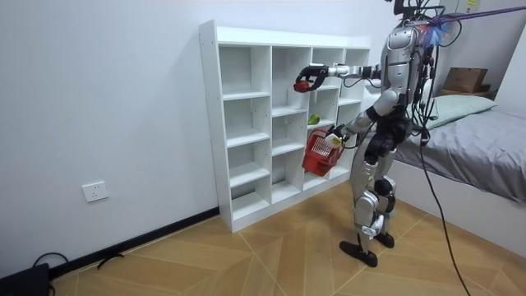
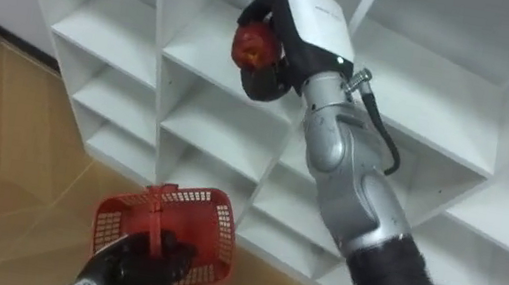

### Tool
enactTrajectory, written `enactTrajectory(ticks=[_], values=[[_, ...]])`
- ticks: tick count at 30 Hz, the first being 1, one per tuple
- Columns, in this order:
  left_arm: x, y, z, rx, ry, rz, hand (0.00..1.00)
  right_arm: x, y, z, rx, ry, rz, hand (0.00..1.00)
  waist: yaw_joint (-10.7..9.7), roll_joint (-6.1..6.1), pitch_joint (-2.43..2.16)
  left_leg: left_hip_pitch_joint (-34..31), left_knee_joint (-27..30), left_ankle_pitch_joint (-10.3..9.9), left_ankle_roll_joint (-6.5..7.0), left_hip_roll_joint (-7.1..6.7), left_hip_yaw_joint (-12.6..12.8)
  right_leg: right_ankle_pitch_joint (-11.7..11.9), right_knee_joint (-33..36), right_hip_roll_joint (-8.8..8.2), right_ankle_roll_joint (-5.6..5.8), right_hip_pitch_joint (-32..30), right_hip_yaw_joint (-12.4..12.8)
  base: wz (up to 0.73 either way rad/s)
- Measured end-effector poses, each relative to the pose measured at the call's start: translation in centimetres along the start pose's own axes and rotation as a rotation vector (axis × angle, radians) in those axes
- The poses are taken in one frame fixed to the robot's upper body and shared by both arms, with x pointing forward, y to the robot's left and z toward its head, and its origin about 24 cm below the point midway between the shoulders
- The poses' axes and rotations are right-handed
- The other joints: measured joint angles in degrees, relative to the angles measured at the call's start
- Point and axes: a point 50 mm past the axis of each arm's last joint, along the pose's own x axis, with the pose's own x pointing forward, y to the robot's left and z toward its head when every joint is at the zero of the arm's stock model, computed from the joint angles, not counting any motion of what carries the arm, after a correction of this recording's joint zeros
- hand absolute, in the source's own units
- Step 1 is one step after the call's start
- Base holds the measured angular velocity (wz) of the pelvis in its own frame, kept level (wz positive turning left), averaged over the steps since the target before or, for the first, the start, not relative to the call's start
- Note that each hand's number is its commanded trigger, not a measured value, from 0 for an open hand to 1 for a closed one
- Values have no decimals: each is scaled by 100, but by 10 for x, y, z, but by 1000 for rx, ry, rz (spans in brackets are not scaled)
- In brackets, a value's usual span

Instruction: Collect fruits from the closet

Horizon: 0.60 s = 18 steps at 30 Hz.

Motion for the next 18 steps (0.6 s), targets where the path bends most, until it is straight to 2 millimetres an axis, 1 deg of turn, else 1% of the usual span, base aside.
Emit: enactTrajectory(ticks=[2,3,5,8,14,18], values=[[1,-2,4,5,-16,2,100,-5,6,-5,18,18,22,100,-33,39,18,16,-8,-1,2,-2,7,2,-1,-1,4,3,24,-4],[1,-3,5,6,-21,2,100,-6,7,-6,20,24,27,100,-35,54,18,11,-7,-1,2,-2,14,3,0,-1,5,-4,29,-4],[2,-4,8,8,-31,4,100,-13,16,-12,32,50,53,100,-68,150,8,-10,2,-1,2,-2,19,5,2,-3,7,-18,35,0],[3,-6,8,5,-34,12,100,-21,26,-17,52,77,89,100,-135,248,6,-18,-6,0,1,4,29,5,3,2,7,-29,38,0],[6,-10,13,6,-51,20,100,-29,36,-22,81,107,118,100,-196,261,-2,-13,-28,1,-1,23,88,6,2,13,6,-57,75,-3],[8,-12,18,10,-62,12,100,-38,43,-28,95,133,140,100,-173,271,-8,45,-29,0,0,22,100,6,0,9,6,-9,94,-1]])
